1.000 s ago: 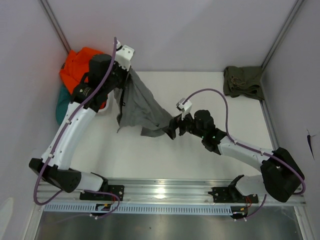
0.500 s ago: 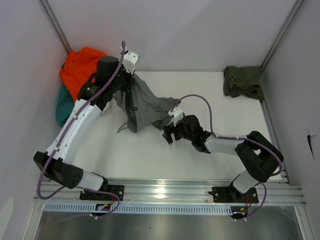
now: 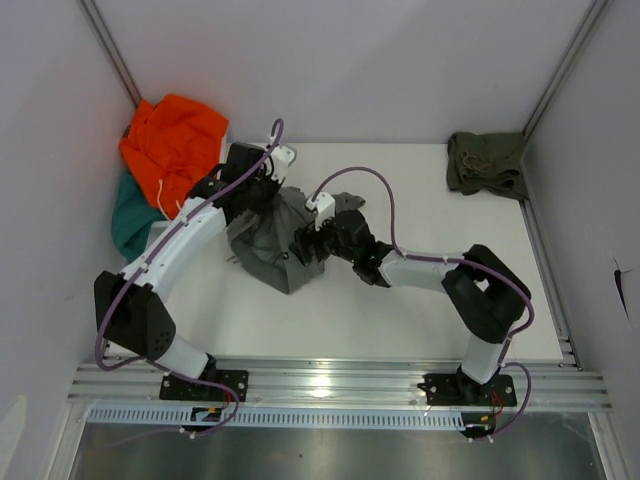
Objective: Fold and stack the shorts
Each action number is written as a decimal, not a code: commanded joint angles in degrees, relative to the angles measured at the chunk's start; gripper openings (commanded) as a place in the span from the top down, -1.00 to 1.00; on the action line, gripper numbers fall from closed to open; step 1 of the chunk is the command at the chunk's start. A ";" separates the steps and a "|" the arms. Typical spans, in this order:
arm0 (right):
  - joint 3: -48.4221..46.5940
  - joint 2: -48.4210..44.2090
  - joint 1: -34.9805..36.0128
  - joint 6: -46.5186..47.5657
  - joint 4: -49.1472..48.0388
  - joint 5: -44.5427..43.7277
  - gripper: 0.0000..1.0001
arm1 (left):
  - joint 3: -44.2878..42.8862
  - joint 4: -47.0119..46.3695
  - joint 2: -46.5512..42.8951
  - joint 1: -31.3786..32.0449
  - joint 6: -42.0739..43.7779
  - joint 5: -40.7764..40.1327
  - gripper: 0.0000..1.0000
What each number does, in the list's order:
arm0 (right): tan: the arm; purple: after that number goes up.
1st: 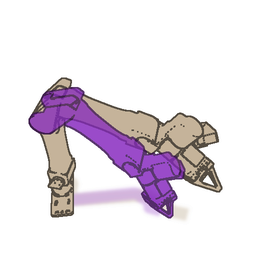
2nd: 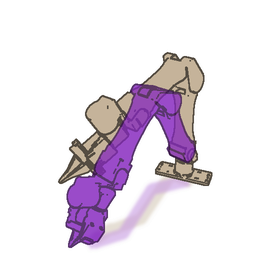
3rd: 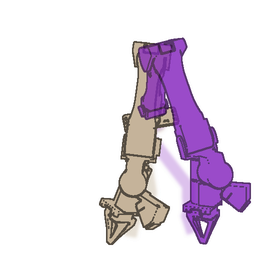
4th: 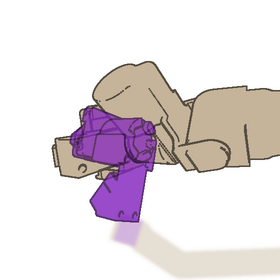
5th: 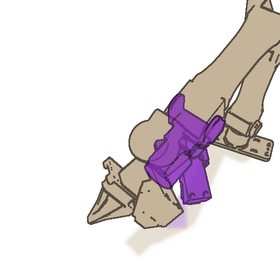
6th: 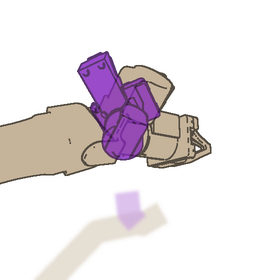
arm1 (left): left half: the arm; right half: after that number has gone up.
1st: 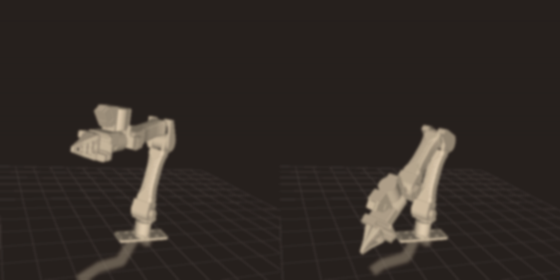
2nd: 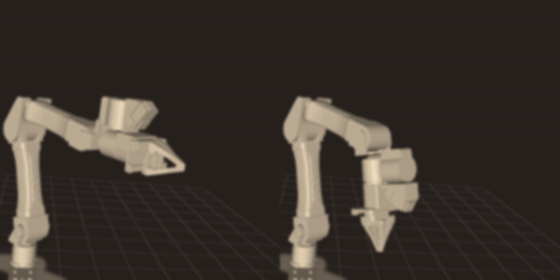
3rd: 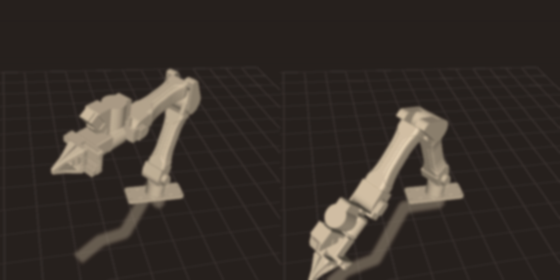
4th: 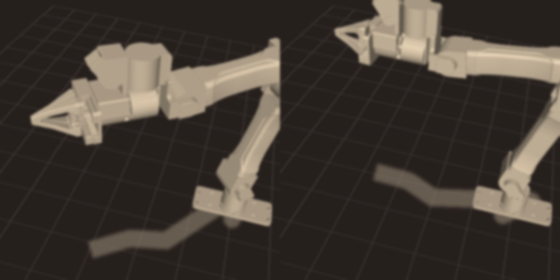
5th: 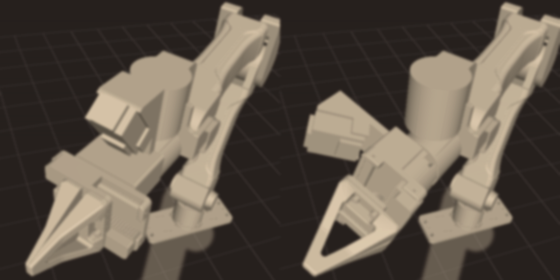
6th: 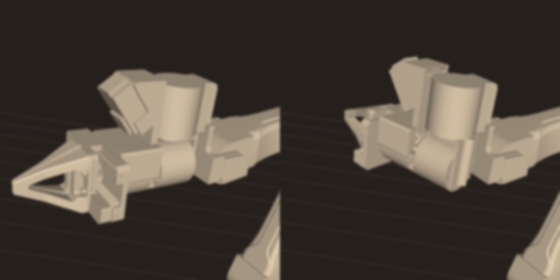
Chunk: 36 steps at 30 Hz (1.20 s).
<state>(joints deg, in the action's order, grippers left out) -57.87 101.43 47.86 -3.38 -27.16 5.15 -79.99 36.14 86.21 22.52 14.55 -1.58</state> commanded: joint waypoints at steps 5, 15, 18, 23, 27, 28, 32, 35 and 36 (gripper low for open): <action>-5.86 7.65 -1.89 -6.29 -2.02 10.06 -0.61 | -2.10 -1.51 2.20 -1.16 -1.28 3.87 0.88; 0.82 2.11 -4.61 -14.37 -5.80 17.61 0.53 | 4.13 -3.27 1.24 -3.88 0.04 7.02 0.49; -0.22 1.23 -5.31 -16.66 -4.14 18.93 0.63 | 6.93 -2.74 -4.35 -7.57 -0.57 15.10 -0.24; -3.82 1.67 -6.72 -23.07 -4.05 22.53 0.91 | 8.27 -2.40 -15.80 -10.31 0.65 17.93 -0.99; -8.13 2.55 -6.72 -26.24 -0.80 23.86 1.00 | 10.79 0.33 -21.16 -10.31 1.36 26.35 -0.98; -8.92 3.07 -6.64 -26.85 -0.53 24.03 1.00 | 11.60 0.16 -23.18 -10.31 1.01 28.28 -0.97; -13.05 5.18 -6.90 -30.98 1.04 24.21 1.00 | 18.54 -1.15 -26.45 -10.31 2.33 39.01 -0.94; -18.67 8.16 -6.90 -33.79 4.03 24.12 1.00 | 23.73 -3.97 -26.80 -10.31 3.03 41.92 -0.93; -19.90 8.78 -6.81 -34.76 4.83 24.47 1.00 | 26.08 -5.80 -26.71 -10.31 3.12 42.10 -0.93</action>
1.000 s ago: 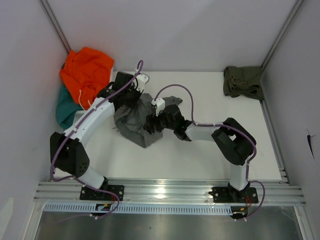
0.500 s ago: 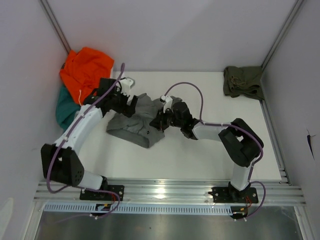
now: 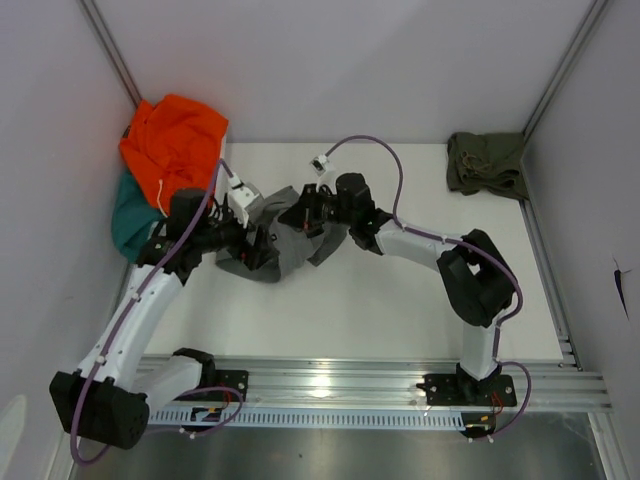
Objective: Fold and stack the shorts
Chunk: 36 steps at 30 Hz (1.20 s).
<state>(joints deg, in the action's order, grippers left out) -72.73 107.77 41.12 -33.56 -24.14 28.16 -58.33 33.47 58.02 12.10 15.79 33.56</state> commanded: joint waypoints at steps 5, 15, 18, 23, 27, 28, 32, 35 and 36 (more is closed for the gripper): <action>-10.05 5.08 -0.25 -8.27 2.95 0.58 1.00 | 9.28 -9.73 0.87 0.21 -0.41 6.78 -0.81; -11.74 5.35 -0.08 -9.33 2.87 -0.91 1.00 | 12.19 -17.30 3.41 0.21 -4.80 0.30 -0.44; -11.82 5.17 -0.17 -9.59 2.43 -1.09 1.00 | 13.84 -18.44 4.56 -0.67 -5.86 -0.07 -0.43; -11.91 5.26 -0.34 -9.94 1.12 -1.18 1.00 | 15.78 -20.98 4.91 -0.76 -7.26 0.10 -0.52; -11.38 5.00 -0.25 -10.38 0.06 -1.53 1.00 | 15.79 -23.97 5.44 -0.76 -10.07 -0.34 -0.51; -11.21 5.00 -0.08 -10.38 -0.46 -1.44 1.00 | 15.79 -24.42 5.70 -0.76 -10.51 -0.95 -0.47; -10.86 5.00 0.10 -10.65 -0.99 -1.36 1.00 | 15.52 -27.14 7.10 -0.76 -12.18 -2.01 -0.12; -10.07 4.65 0.18 -10.73 -1.87 -1.79 1.00 | 15.08 -28.64 7.28 -0.76 -12.97 -1.22 0.32; -9.98 4.73 0.18 -10.91 -2.31 -1.88 1.00 | 14.82 -28.90 7.37 -0.76 -13.15 -0.96 0.40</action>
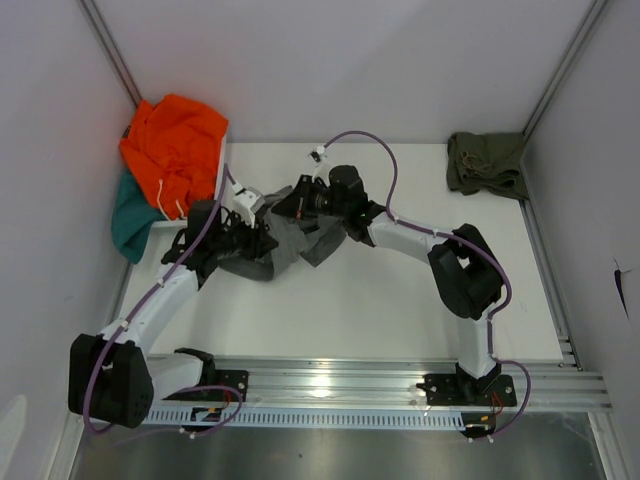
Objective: Fold and stack the shorts
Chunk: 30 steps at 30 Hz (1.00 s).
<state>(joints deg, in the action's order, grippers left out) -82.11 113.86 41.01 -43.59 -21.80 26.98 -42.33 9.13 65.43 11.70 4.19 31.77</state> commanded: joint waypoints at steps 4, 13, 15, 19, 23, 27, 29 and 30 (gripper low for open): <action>-0.25 -1.01 0.47 -1.32 -6.06 -0.62 1.00 | -3.72 -4.56 1.01 -0.89 -2.25 1.36 0.94; 2.38 -3.03 -1.63 8.43 -4.21 -3.77 -0.26 | -14.34 2.55 -0.30 -11.51 -1.38 11.46 0.99; 3.96 -3.73 -3.74 11.50 -3.78 -3.87 -0.36 | -17.42 7.99 -0.74 -14.68 2.13 15.93 0.99; 9.06 -7.68 -6.56 18.70 -3.60 -6.41 -0.50 | -22.27 16.52 -2.49 -18.72 9.95 20.16 0.99; 14.59 -10.32 -8.84 26.62 -3.24 -9.31 -0.57 | -23.15 22.42 -6.00 -21.28 17.78 23.60 0.99; 21.36 -13.05 -11.13 29.52 -7.97 -7.13 -0.65 | -23.33 24.62 -8.65 -23.92 20.60 24.92 0.99; 23.30 -13.93 -11.57 33.03 -7.30 -5.46 -0.68 | -23.68 24.89 -9.00 -25.06 21.04 24.13 0.99; 23.65 -14.11 -11.57 34.09 -6.59 -4.75 -0.68 | -24.64 24.98 -9.00 -25.59 20.95 24.04 0.99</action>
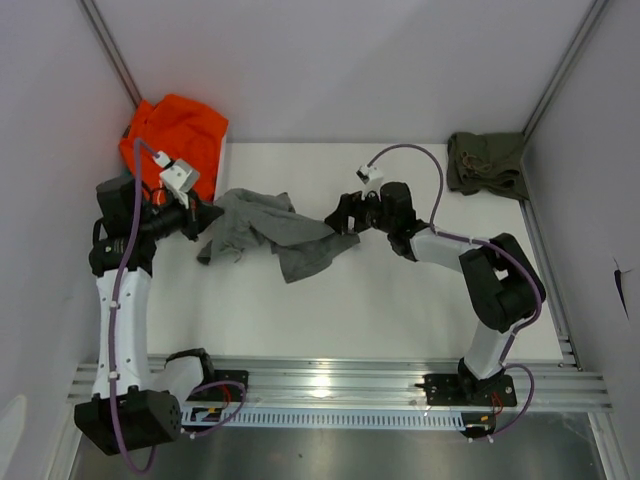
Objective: Fold and stack the shorts
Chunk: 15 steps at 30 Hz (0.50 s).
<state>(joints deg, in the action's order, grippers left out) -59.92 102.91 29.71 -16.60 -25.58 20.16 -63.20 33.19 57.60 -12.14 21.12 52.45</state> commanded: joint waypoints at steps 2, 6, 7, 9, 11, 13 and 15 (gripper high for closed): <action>3.39 -3.24 -0.27 9.20 -2.54 2.51 -0.68 | -4.47 1.44 -0.83 -3.23 4.19 3.89 0.99; 7.53 -2.98 -1.06 9.92 -5.17 4.26 -0.68 | -7.54 2.76 0.93 -5.52 4.45 5.56 0.99; 8.32 -2.81 -1.58 9.66 -5.87 4.97 -0.68 | -7.81 2.84 1.02 -6.22 4.45 5.74 0.99; 10.25 -2.89 -1.85 10.01 -7.02 6.99 -0.66 | -8.69 2.84 1.37 -6.93 4.36 6.00 0.99; 11.84 -3.16 -2.20 10.10 -8.60 8.13 -0.65 | -9.13 2.93 1.55 -7.81 4.54 6.35 0.99; 12.90 -2.72 -2.38 10.36 -8.61 8.75 -0.64 | -10.10 3.28 1.72 -8.69 4.54 6.97 0.99; 12.99 -2.11 -2.47 10.54 -8.60 9.63 -0.63 | -10.62 3.37 1.72 -9.13 4.63 7.58 0.99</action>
<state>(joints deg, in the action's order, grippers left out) -47.18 101.80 27.53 -8.01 -29.61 27.07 -70.35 37.87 59.61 -19.90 23.68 55.81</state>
